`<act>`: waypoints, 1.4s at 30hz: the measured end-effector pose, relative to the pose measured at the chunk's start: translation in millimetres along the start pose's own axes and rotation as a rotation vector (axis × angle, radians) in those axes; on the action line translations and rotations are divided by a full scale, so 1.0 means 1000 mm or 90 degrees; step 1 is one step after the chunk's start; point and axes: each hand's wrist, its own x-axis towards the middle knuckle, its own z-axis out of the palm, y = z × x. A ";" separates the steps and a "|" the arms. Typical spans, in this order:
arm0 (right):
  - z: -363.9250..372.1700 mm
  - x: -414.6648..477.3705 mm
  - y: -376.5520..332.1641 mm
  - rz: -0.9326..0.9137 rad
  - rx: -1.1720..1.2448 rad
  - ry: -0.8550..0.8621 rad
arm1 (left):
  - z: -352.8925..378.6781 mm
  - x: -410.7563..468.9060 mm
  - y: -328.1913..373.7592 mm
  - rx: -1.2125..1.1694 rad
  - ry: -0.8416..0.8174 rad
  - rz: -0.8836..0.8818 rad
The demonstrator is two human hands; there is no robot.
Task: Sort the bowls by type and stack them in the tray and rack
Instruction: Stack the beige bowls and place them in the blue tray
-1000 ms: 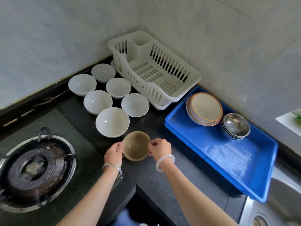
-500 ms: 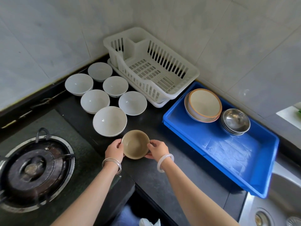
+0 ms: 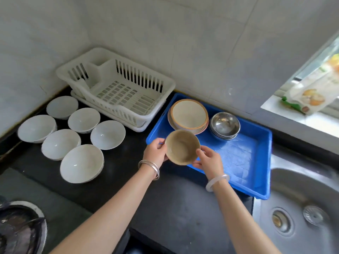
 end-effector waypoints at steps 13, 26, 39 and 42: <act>-0.146 0.048 0.041 0.092 0.020 0.323 | 0.203 0.016 -0.009 -0.021 -0.210 -0.201; -0.160 0.109 0.064 0.176 0.104 0.382 | 0.275 0.064 -0.049 -0.016 -0.176 -0.209; -0.163 0.151 0.065 0.165 0.176 0.411 | 0.305 0.077 -0.059 -0.122 -0.182 -0.226; -0.163 0.155 0.064 0.165 0.214 0.411 | 0.308 0.082 -0.061 -0.110 -0.174 -0.222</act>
